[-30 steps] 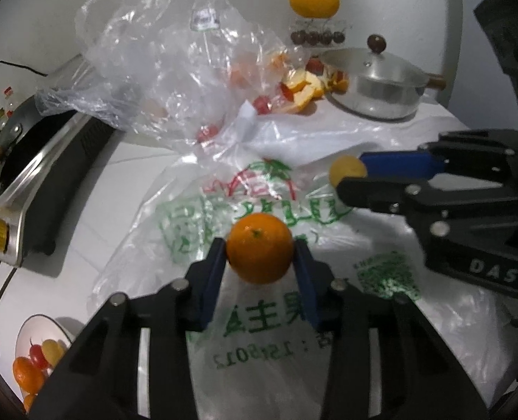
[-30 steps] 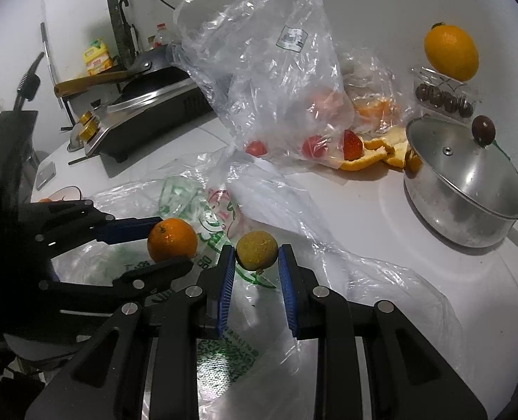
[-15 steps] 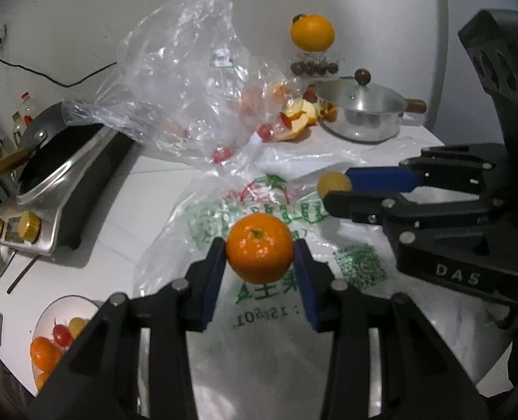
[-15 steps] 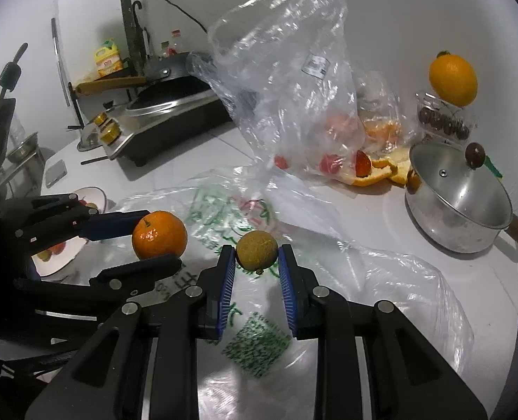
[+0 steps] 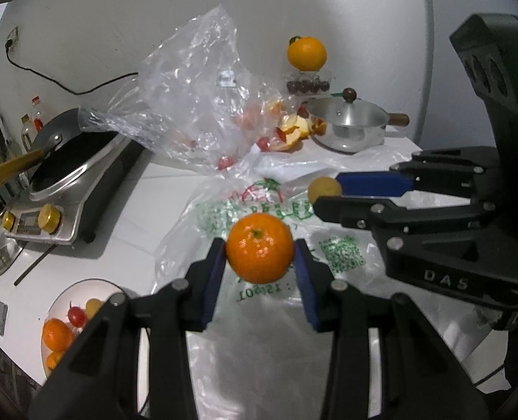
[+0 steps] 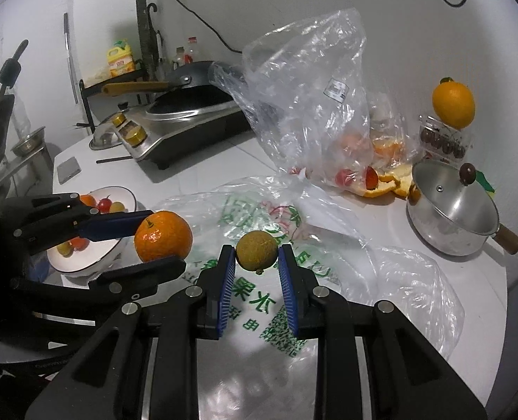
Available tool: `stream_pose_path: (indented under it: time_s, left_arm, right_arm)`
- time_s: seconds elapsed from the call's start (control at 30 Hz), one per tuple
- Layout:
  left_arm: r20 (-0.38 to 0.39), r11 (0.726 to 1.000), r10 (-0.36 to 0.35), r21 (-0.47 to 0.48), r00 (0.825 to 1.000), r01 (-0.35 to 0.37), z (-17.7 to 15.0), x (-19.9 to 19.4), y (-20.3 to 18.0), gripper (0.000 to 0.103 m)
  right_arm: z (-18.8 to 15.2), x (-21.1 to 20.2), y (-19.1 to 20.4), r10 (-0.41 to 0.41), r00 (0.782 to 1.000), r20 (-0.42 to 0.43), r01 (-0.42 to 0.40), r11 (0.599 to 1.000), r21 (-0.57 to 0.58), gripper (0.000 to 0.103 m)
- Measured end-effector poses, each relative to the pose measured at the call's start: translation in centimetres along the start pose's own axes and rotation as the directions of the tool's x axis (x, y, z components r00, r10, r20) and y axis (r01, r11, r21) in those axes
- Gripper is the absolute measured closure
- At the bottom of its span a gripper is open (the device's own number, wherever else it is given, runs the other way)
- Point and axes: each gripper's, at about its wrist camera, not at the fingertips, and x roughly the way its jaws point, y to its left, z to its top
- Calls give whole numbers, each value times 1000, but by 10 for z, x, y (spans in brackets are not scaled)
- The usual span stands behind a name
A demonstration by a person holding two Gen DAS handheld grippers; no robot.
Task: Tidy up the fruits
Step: 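Carry the mandarin and the yellow fruit over the white plate with both tools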
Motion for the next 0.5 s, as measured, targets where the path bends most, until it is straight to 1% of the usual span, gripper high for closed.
stream_pose_path:
  time_s: [0.23,0.5]
  left_arm:
    - [10,1000,10,-17,1000,-10,-13,-18,7,63]
    - [2,998,34,-47,999,-33,-34,-33,22,63]
  right_arm:
    - [-2,-11,16,-2,1000,5,2,1000,-17,76]
    - [-2,-17,39,5,1000,7,-5,999,-42,76]
